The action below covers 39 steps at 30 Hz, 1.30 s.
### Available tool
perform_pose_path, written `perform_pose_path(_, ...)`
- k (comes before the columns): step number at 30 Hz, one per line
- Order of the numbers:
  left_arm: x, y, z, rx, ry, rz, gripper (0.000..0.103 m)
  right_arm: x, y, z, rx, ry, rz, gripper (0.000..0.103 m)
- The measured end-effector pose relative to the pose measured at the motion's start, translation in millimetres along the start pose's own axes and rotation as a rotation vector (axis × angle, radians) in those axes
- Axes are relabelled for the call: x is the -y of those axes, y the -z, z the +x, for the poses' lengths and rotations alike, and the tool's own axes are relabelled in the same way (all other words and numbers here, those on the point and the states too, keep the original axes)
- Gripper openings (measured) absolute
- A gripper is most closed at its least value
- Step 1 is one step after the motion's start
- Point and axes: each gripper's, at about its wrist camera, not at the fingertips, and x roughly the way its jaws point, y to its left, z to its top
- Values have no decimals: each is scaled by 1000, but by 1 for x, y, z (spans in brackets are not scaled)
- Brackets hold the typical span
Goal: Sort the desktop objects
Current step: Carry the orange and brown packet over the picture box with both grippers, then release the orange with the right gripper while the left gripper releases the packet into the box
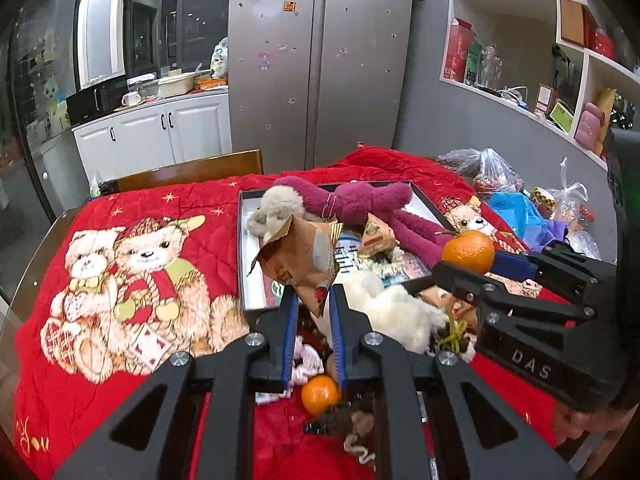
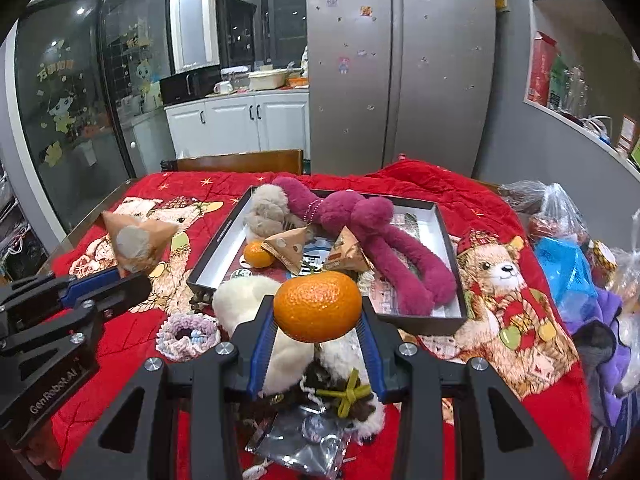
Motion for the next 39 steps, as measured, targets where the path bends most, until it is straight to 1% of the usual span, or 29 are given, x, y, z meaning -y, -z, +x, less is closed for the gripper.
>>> perform_pose_path(1,0,-4,3,-1,-4,8,16,0,-3,3,-8,-15,1,40)
perform_pose_path(5,-4,-17,19,-8,1,1,16,0,-12,13,-9,-10,-17,40)
perform_pose_path(7,-5,-26,32,-22,-4,3,16,3,-17,19,-15,-16,-17,40)
perform_pose_path(9,-6,-35,48,-39,4,6,16,4,-22,28,-21,-4,-20,40)
perform_pose_path(14,-8,-52,90,-80,22,8,16,10,-37,57,-44,12,-30,40)
perform_pose_path(16,-13,-57,103,-89,41,-10,16,13,-42,71,-54,21,-33,40)
perform_pose_path(19,-21,-62,121,-101,49,-29,16,17,-49,90,-66,23,-35,40)
perform_pose_path(23,-29,-62,136,-109,58,-41,16,22,-54,109,-77,25,-37,40)
perform_pose_path(27,-33,-58,150,-129,42,-21,16,26,-55,122,-81,18,-25,40)
perform_pose_path(31,-36,-54,157,-143,39,-18,16,25,-55,127,-86,25,-41,40)
perform_pose_path(34,-35,-53,157,-148,50,-19,16,23,-54,129,-90,32,-48,40)
perform_pose_path(39,-33,-52,158,-151,46,-14,16,19,-52,130,-94,36,-56,40)
